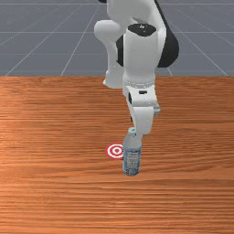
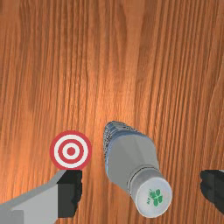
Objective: Pick up the bottle and put it on the marker
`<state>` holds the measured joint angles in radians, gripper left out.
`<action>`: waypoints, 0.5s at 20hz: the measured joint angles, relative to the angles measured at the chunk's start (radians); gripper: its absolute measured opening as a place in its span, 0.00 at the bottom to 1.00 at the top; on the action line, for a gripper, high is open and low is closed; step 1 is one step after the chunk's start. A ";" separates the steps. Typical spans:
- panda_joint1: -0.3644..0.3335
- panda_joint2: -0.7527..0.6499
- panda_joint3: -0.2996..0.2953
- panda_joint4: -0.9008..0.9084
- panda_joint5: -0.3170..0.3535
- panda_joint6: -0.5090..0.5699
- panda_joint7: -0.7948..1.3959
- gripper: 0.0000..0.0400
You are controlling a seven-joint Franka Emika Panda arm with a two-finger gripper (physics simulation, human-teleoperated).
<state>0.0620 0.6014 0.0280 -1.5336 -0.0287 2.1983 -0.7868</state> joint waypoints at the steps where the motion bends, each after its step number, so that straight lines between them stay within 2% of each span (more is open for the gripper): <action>1: -0.001 0.008 0.001 0.029 0.003 -0.043 -0.002 1.00; 2: -0.001 0.037 0.003 0.091 0.007 -0.121 -0.006 1.00; 5: -0.002 0.068 0.004 0.129 0.008 -0.157 -0.007 1.00; 7: 0.001 0.043 0.000 0.066 0.001 -0.078 -0.001 1.00; 10: 0.000 0.042 -0.008 0.062 0.012 -0.077 0.037 1.00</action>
<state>0.0622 0.6429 0.0203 -1.4718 -0.0164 2.1217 -0.7497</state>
